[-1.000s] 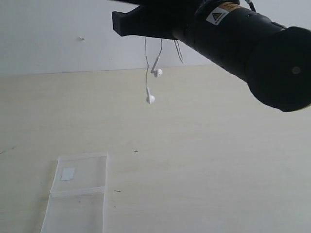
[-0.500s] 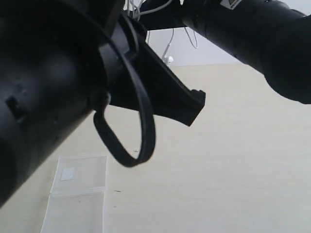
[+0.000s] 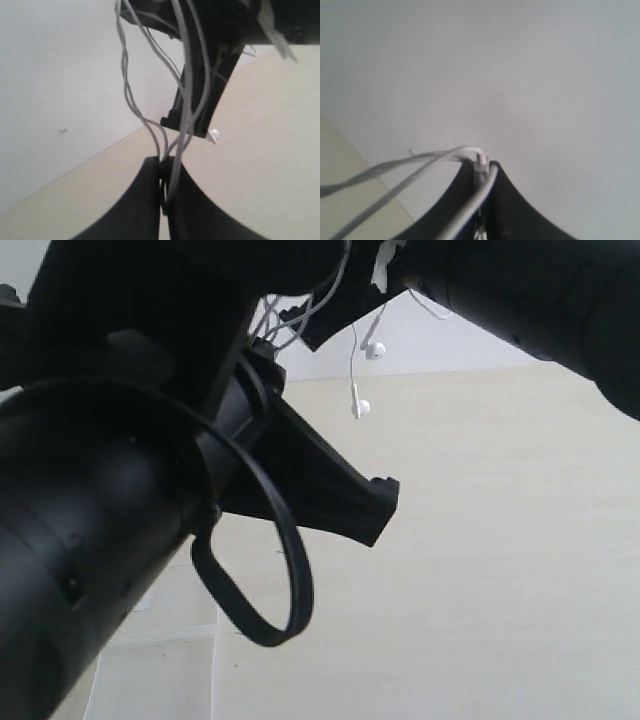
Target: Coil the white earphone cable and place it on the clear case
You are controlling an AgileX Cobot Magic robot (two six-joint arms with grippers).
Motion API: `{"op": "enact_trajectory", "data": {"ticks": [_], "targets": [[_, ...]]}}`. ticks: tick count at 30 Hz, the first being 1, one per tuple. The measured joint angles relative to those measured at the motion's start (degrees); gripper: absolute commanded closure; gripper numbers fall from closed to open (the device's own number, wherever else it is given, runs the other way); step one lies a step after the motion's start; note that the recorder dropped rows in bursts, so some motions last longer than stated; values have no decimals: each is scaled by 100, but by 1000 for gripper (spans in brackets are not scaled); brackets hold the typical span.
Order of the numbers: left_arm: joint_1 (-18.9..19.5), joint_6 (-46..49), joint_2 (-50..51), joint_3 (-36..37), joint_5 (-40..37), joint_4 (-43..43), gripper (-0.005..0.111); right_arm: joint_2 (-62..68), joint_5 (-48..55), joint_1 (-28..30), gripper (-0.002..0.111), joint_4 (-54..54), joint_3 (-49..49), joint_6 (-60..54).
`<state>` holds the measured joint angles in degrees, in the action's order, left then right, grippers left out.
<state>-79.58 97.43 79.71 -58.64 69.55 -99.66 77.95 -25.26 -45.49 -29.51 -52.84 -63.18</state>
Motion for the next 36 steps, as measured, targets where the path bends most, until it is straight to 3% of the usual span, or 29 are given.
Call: {"op": "enact_trajectory", "data": {"ticks": [5, 15, 36], "targets": [[56, -109, 0, 180, -9, -9, 107, -127, 414, 0, 108, -62, 0, -1186], [571, -871, 0, 823, -234, 13, 107, -398, 858, 0, 108, -120, 0, -2303], [1834, -1508, 553, 1030, -1731, 37, 107, -387, 1996, 0, 108, 269, 0, -3453]]}}
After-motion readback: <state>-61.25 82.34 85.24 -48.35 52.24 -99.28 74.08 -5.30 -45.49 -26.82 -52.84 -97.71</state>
